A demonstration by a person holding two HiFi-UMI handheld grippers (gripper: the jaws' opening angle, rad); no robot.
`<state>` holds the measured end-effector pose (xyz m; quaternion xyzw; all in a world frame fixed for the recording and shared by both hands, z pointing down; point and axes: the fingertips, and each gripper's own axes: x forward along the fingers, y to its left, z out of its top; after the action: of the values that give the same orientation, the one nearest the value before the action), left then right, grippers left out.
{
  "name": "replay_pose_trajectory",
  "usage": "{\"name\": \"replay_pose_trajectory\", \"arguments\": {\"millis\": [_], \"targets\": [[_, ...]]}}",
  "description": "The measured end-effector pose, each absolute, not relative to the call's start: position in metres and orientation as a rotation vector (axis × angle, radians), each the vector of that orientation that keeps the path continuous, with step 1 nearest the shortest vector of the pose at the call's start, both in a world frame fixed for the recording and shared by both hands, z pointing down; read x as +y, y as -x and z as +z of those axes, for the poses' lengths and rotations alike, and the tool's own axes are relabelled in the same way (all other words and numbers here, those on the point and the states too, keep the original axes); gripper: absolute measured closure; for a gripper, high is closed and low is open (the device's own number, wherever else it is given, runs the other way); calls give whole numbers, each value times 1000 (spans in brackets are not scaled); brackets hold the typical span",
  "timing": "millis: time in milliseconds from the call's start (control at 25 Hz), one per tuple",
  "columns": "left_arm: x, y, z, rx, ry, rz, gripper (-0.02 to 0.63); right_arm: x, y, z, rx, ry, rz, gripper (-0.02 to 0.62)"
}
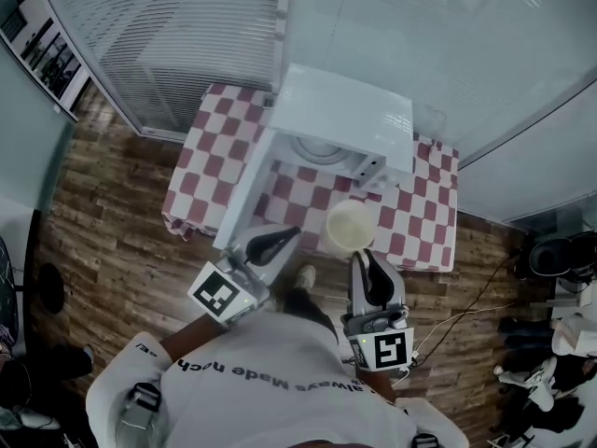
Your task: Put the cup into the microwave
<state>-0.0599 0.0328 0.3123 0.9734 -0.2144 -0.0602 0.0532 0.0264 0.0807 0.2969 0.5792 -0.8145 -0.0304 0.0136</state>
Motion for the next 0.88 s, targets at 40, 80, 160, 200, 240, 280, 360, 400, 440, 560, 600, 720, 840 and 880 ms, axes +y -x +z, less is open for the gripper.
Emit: {"name": "replay_pose_trajectory", "arguments": {"millis": [40,80,160,200,240,280,360,400,440,560,600,720,840,880], "targets": [[26,53,312,-656,-2957,-181,603,74,-33,297,-2540,-1802,-94,548],[19,47,313,-661,-2954,-178,603,67,-40,296,-2544,-1800,-94,548],[6,32,312,-670,-2949,-174,602,53,-54,295,-2550,-1796,-96,548],[0,25,311,-675,-2949,-176,603,47,-62,295,-2553,-1794,-96,548],[-5,17,309,-681,-2947,-182,603,41,-69,295,-2556,-1788,-96,548],[-10,10,307,-687,-2941,-186,602,36,-76,295,-2561,-1781,-97,548],[-21,-4,307,-701,-2936,-182,603,24,-90,294,-2574,-1766,-101,548],[-27,-11,307,-707,-2938,-180,603,18,-97,293,-2579,-1760,-104,548],[-33,-19,307,-711,-2941,-181,603,12,-105,292,-2584,-1755,-108,548],[-48,-41,303,-720,-2937,-183,603,-4,-125,290,-2602,-1743,-119,548],[-52,-47,303,-728,-2936,-183,603,-9,-131,290,-2606,-1740,-120,548],[-64,-63,305,-754,-2946,-169,603,-20,-150,290,-2616,-1732,-115,548],[-75,-81,304,-767,-2938,-172,603,-30,-168,290,-2629,-1727,-117,548],[-78,-86,305,-773,-2936,-171,603,-34,-173,291,-2634,-1726,-116,548]]}}
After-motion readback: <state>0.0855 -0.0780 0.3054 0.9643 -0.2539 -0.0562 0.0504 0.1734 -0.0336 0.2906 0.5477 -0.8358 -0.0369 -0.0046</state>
